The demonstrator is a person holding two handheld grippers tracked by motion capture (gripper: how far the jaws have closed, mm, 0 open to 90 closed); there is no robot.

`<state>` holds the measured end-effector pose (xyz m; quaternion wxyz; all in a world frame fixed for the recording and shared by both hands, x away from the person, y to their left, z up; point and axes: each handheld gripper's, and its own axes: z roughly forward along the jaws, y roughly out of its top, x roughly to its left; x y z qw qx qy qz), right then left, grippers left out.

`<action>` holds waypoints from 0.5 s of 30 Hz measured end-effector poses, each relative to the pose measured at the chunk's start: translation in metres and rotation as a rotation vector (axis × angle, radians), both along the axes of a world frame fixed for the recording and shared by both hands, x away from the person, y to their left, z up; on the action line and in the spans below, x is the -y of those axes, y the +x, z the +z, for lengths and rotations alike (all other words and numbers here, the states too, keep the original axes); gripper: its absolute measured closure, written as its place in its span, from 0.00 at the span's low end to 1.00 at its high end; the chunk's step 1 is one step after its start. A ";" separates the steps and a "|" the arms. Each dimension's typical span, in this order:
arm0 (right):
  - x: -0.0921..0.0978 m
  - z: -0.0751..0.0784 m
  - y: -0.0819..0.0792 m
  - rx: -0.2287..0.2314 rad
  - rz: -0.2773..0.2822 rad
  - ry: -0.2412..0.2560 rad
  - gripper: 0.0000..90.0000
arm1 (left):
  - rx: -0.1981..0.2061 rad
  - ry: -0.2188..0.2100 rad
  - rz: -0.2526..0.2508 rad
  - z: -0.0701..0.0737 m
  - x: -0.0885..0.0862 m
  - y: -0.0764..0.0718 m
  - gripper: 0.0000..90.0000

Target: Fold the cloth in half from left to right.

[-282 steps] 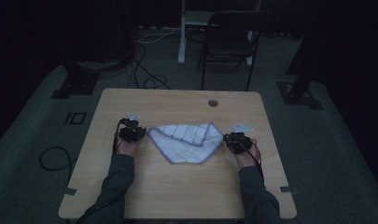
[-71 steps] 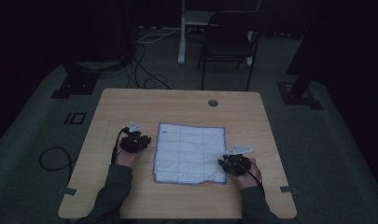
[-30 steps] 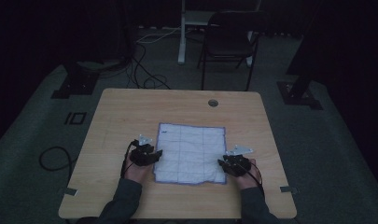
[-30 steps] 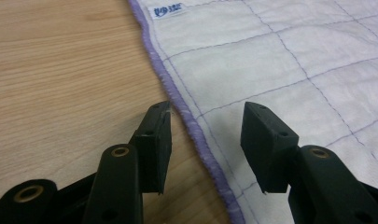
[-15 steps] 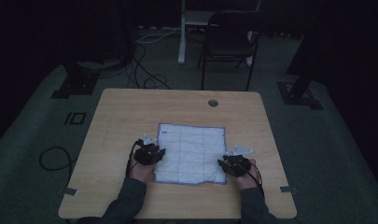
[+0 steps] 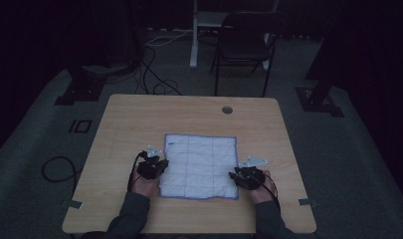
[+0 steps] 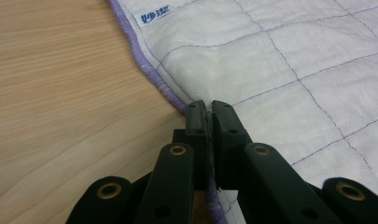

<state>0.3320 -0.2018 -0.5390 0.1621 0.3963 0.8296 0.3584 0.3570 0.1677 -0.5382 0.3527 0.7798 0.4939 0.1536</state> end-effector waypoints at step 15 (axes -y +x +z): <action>-0.005 0.000 -0.002 0.010 0.018 -0.006 0.71 | -0.015 0.008 0.086 0.002 -0.035 -0.002 0.96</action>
